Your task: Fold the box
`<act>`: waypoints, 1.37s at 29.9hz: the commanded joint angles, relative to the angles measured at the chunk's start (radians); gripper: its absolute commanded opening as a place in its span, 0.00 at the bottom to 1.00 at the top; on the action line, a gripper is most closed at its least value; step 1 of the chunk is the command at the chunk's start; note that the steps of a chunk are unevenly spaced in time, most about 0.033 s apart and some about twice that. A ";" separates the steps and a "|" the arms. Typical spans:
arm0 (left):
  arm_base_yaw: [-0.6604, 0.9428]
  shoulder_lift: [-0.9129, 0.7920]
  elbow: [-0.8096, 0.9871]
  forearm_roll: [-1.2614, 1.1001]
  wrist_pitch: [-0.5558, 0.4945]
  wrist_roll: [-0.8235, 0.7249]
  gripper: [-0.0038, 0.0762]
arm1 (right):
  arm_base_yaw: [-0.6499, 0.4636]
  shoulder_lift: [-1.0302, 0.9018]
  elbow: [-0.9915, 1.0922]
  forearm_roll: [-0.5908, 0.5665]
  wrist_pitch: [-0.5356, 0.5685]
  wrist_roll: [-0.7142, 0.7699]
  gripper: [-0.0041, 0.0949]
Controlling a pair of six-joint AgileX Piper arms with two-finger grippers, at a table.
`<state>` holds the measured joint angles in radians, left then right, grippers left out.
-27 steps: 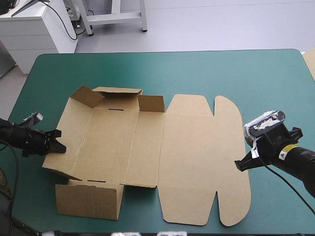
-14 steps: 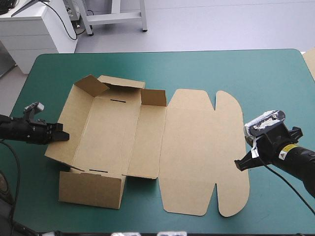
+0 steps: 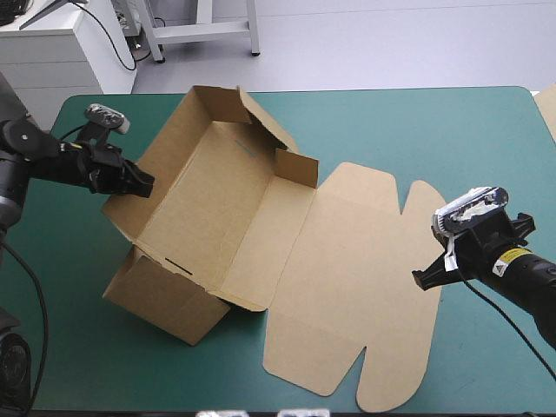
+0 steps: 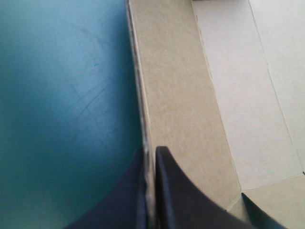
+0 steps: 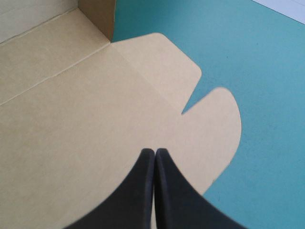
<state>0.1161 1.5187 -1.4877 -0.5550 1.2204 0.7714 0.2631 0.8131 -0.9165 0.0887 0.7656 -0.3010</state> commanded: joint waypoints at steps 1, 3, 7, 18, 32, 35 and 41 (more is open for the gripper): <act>-0.130 -0.041 -0.116 0.030 -0.006 0.030 0.04 | -0.005 -0.004 -0.025 -0.011 -0.089 -0.006 0.02; -0.205 -0.036 -0.156 0.080 -0.046 0.026 0.04 | -0.005 -0.004 -0.025 -0.023 -0.097 -0.006 0.02; -0.307 -0.014 -0.223 0.147 -0.076 -0.015 0.05 | -0.005 -0.004 -0.025 -0.029 -0.107 -0.006 0.02; -0.560 0.020 -0.274 0.390 -0.212 0.051 0.06 | -0.005 -0.004 -0.069 -0.033 -0.142 -0.001 0.02; -0.782 0.020 -0.272 0.548 -0.343 0.379 0.04 | -0.005 -0.004 -0.262 -0.261 -0.027 0.187 0.02; -0.821 0.020 -0.268 0.603 -0.345 0.381 0.04 | -0.005 -0.004 -0.286 -0.317 -0.025 0.238 0.02; -0.895 0.000 -0.260 0.684 -0.354 0.393 0.04 | -0.005 -0.004 -0.296 -0.365 0.009 0.294 0.02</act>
<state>-0.7451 1.5830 -1.7264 0.1000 0.9271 1.1502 0.2631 0.8131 -1.1794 -0.2426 0.8182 -0.0252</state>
